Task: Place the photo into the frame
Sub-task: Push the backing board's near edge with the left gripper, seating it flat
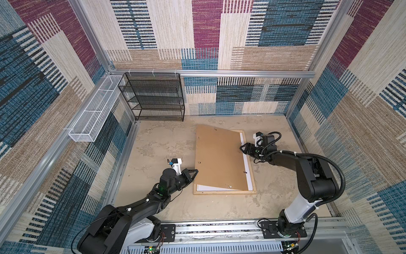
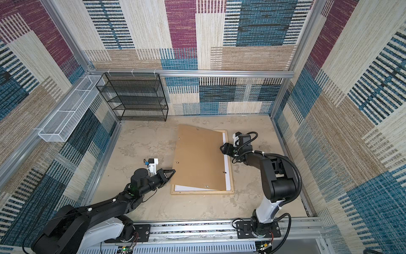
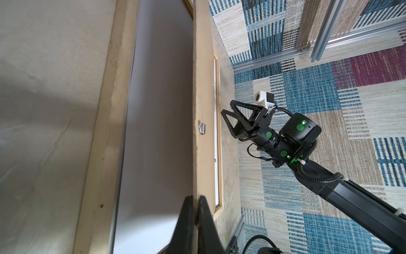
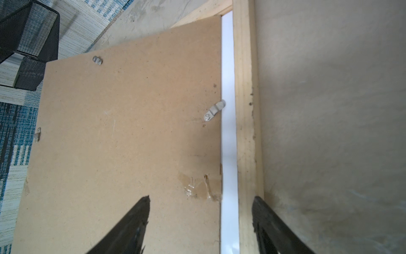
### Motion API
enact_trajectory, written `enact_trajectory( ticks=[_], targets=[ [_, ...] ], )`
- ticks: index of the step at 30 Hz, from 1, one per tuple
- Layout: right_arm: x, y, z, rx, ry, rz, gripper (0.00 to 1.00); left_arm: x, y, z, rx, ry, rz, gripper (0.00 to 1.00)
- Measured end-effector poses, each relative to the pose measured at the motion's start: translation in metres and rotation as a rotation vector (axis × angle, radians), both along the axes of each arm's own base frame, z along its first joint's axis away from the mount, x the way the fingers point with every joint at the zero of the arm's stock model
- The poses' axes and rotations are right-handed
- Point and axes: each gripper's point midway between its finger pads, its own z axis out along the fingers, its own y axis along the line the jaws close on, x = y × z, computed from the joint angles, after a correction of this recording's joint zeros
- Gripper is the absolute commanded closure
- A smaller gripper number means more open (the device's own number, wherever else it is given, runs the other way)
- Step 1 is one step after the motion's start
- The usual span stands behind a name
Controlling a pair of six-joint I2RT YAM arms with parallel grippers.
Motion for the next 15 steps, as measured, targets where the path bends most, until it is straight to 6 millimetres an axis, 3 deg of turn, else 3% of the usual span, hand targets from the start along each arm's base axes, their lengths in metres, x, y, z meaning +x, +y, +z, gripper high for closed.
enact_trajectory(
  ticks=[14, 15],
  targets=[
    [0.004, 0.001, 0.001, 0.006, -0.029, 0.005, 0.25, 0.005, -0.024, -0.007, 0.001, 0.012, -0.056, 1.00],
    [0.004, 0.001, 0.001, 0.006, -0.029, 0.005, 0.25, 0.006, -0.025, -0.005, -0.002, 0.008, -0.057, 0.96]
  ],
)
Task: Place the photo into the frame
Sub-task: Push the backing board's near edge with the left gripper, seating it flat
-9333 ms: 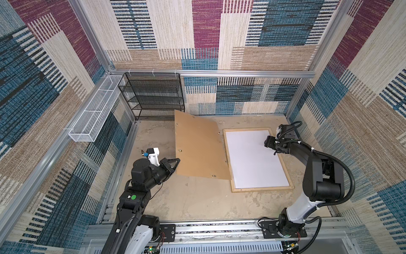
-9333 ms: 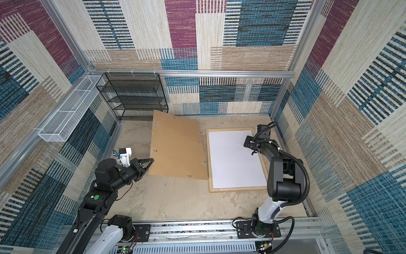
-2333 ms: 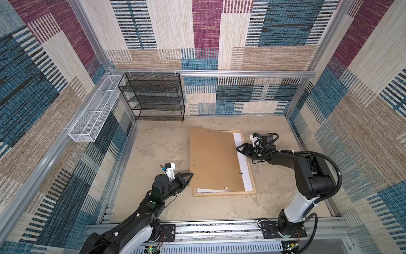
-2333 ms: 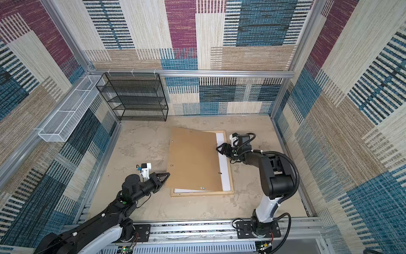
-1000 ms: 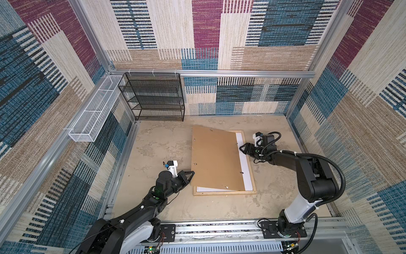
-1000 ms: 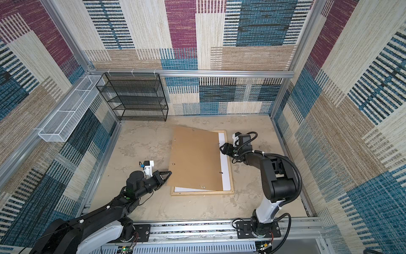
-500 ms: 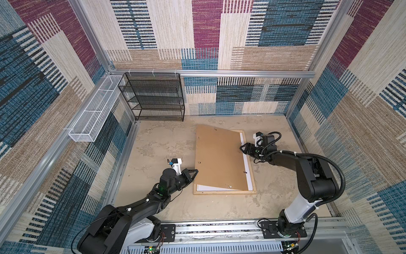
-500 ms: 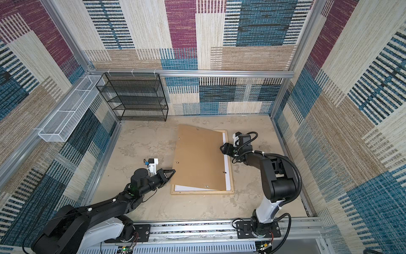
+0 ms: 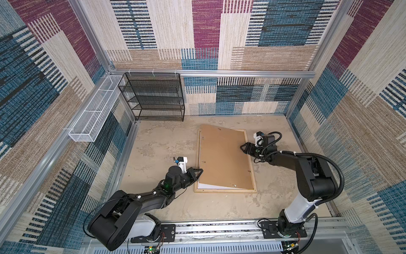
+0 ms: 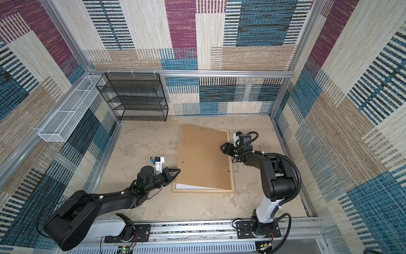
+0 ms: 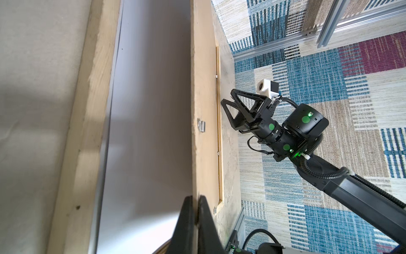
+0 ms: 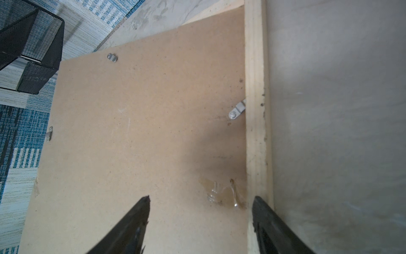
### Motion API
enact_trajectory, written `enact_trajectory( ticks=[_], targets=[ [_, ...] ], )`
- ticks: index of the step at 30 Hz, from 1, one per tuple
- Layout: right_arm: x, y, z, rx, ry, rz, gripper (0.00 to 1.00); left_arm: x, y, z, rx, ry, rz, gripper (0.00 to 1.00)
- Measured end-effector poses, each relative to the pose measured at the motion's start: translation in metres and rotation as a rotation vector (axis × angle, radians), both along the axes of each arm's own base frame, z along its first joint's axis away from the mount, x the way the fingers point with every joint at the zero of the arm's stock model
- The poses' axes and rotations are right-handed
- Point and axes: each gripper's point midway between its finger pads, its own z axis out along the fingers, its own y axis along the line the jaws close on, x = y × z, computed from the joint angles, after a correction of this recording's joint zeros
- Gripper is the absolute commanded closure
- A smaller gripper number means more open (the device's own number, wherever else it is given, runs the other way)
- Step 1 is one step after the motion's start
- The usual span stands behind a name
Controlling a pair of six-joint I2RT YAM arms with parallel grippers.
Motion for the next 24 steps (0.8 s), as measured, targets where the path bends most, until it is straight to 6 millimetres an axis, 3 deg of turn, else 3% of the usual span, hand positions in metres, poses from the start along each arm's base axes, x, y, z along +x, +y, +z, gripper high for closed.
enact_trajectory(
  ticks=[3, 7, 13, 24],
  targets=[
    [0.000, 0.000, 0.000, 0.000, -0.001, 0.001, 0.25, 0.001, -0.002, 0.009, 0.001, -0.018, -0.010, 0.75],
    [0.000, 0.000, -0.001, 0.001, -0.001, 0.001, 0.25, -0.006, -0.001, 0.012, 0.024, -0.017, -0.028, 0.62],
    [0.000, 0.001, 0.000, 0.003, -0.003, 0.003, 0.25, -0.010, 0.006, 0.016, 0.082, -0.012, -0.023, 0.56],
    [0.000, 0.001, 0.000, 0.003, -0.004, 0.004, 0.25, -0.012, 0.012, -0.004, 0.154, 0.053, -0.012, 0.50]
  ],
)
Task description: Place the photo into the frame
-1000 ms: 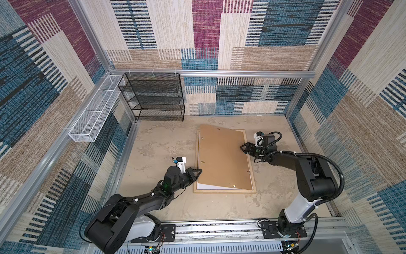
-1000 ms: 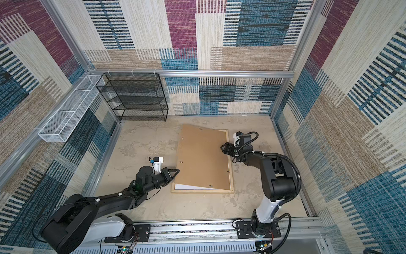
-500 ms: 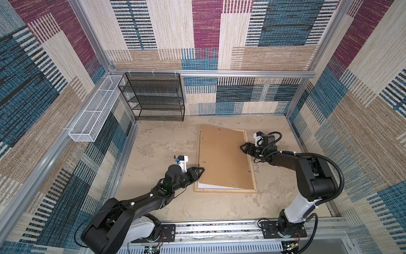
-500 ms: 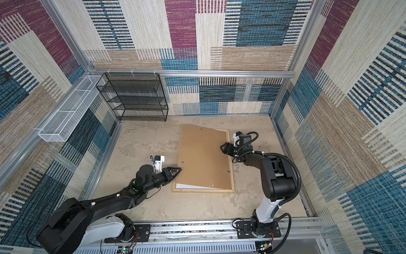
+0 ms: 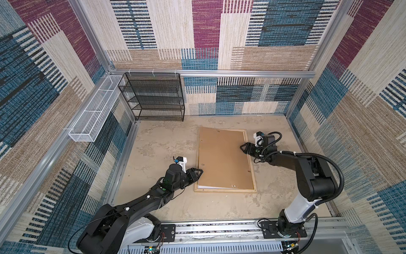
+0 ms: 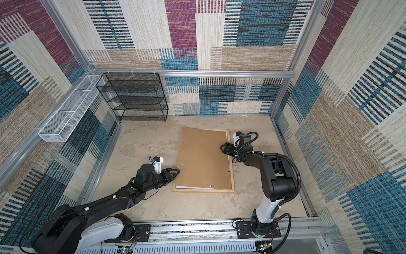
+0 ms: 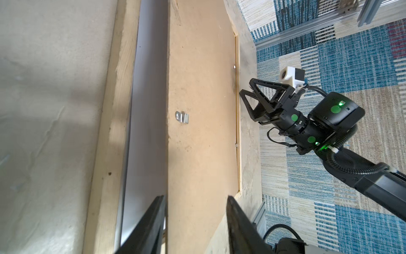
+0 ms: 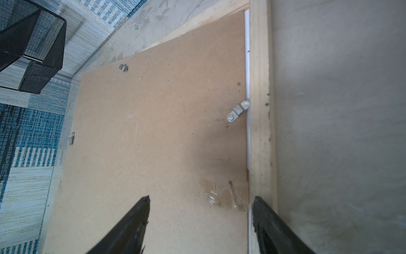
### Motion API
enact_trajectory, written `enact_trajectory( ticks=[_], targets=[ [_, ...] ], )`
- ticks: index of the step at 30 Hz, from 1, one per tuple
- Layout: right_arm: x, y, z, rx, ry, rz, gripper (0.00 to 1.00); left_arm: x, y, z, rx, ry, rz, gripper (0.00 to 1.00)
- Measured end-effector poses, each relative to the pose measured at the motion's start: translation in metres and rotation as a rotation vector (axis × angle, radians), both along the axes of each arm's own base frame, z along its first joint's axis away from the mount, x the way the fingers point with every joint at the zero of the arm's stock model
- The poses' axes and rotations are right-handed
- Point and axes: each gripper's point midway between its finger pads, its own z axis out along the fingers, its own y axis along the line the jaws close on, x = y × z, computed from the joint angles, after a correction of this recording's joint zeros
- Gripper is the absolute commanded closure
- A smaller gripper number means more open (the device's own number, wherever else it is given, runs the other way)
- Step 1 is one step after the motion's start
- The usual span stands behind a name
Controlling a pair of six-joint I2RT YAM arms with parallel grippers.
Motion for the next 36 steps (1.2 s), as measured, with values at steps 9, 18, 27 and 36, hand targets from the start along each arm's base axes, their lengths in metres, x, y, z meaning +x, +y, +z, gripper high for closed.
enact_trajectory(
  ticks=[9, 18, 27, 36],
  targets=[
    [0.000, 0.000, 0.000, -0.002, -0.001, 0.002, 0.25, 0.002, -0.001, 0.002, 0.005, 0.002, -0.001, 0.43],
    [0.000, 0.000, 0.000, -0.003, 0.000, 0.002, 0.25, 0.006, -0.004, 0.005, 0.013, -0.007, -0.008, 0.42],
    [0.000, 0.000, 0.000, -0.010, 0.008, 0.007, 0.25, 0.015, 0.007, -0.006, 0.176, 0.008, 0.021, 0.49],
    [-0.001, 0.000, 0.000, -0.021, 0.011, 0.013, 0.25, 0.003, 0.013, -0.061, 0.427, 0.139, -0.023, 0.55]
  ],
)
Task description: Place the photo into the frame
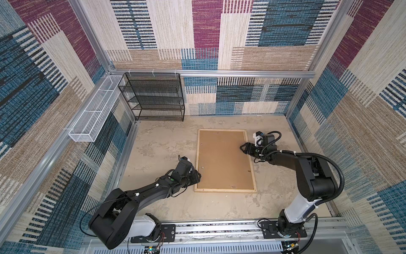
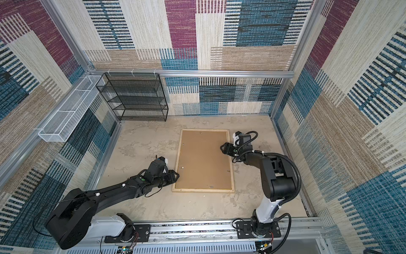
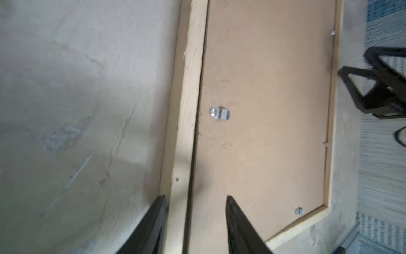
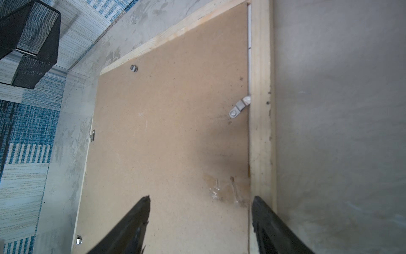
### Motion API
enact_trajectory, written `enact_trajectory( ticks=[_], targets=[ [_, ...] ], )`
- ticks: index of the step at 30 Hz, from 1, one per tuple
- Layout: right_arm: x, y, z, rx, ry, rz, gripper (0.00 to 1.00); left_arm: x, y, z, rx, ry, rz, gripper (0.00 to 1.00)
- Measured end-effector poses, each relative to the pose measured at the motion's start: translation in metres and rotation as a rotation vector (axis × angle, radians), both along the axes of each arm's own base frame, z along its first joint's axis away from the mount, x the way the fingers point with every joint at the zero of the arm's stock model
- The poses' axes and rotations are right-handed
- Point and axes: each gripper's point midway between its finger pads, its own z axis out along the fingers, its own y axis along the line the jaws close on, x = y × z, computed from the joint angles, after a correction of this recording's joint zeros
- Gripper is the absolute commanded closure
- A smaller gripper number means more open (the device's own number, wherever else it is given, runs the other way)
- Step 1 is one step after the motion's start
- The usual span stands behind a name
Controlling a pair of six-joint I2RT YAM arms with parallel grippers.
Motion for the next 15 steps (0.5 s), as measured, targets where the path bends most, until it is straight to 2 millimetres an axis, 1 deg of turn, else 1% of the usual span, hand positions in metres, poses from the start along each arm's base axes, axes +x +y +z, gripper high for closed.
enact_trajectory(
  ticks=[3, 9, 11, 15],
  targets=[
    [0.000, 0.000, 0.000, -0.003, -0.001, 0.002, 0.25, 0.001, -0.001, -0.010, 0.065, 0.022, -0.007, 0.57],
    [0.001, -0.002, -0.001, -0.011, -0.001, -0.002, 0.26, 0.011, -0.007, -0.013, 0.150, 0.016, -0.022, 0.61],
    [-0.003, -0.001, -0.006, -0.013, 0.021, 0.001, 0.26, 0.014, -0.010, -0.013, 0.152, 0.014, -0.028, 0.61],
    [-0.005, -0.001, -0.009, -0.016, 0.036, 0.002, 0.26, 0.016, -0.009, -0.012, 0.166, 0.004, -0.020, 0.61]
  ],
)
